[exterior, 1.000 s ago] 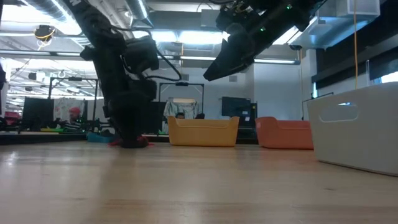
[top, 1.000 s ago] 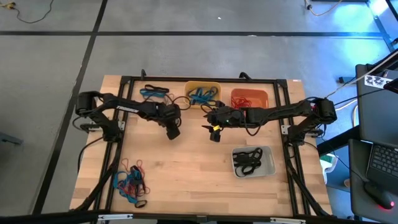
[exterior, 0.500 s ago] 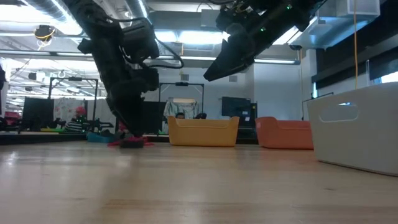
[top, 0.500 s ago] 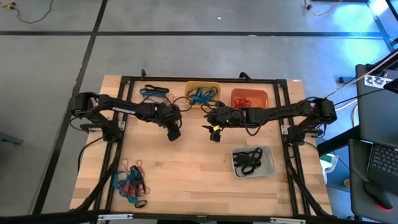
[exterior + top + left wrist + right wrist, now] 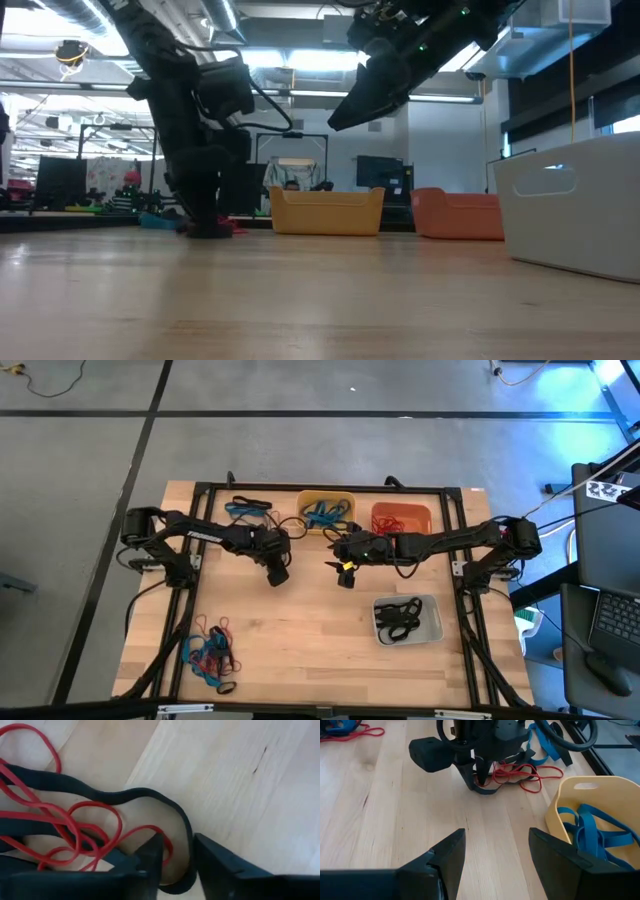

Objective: Sort rubber bands into baskets
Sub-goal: Put the black rubber band into the white bin

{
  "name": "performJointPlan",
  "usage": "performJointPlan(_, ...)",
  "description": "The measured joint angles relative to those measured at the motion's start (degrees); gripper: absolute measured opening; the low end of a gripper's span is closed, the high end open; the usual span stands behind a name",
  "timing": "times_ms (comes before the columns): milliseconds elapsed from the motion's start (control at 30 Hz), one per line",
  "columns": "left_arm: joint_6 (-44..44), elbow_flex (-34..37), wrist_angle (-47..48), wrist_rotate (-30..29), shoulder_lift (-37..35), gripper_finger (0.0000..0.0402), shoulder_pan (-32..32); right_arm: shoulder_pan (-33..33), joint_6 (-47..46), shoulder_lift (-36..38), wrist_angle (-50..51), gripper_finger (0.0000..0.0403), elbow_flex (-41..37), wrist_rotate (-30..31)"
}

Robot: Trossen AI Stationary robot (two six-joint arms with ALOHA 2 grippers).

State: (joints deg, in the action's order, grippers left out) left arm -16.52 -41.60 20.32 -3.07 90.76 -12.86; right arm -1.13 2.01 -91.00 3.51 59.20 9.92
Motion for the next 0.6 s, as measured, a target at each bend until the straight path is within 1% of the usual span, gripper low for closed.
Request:
performJointPlan(100,0.7,-0.3,0.2,0.3,0.0,0.0058,0.0,0.0,0.2,0.0,0.0,0.0216,0.0,0.1)
performJointPlan(233,2.2,-2.1,0.4,3.0,0.0,0.001,0.4,0.0,0.2,0.0,0.0,0.0216,0.0,0.2)
performJointPlan(300,2.9,-2.8,0.4,3.0,-0.6,0.0006,1.0,0.0,0.2,0.0,0.1,0.0216,0.0,0.2)
performJointPlan(467,3.1,-4.2,0.4,2.9,-2.6,0.002,3.3,0.0,0.2,0.0,0.4,0.0216,0.0,0.4)
performJointPlan(600,4.4,-4.5,0.2,2.6,-5.1,0.0019,5.5,0.0,0.2,0.0,1.1,0.0216,0.0,0.4)
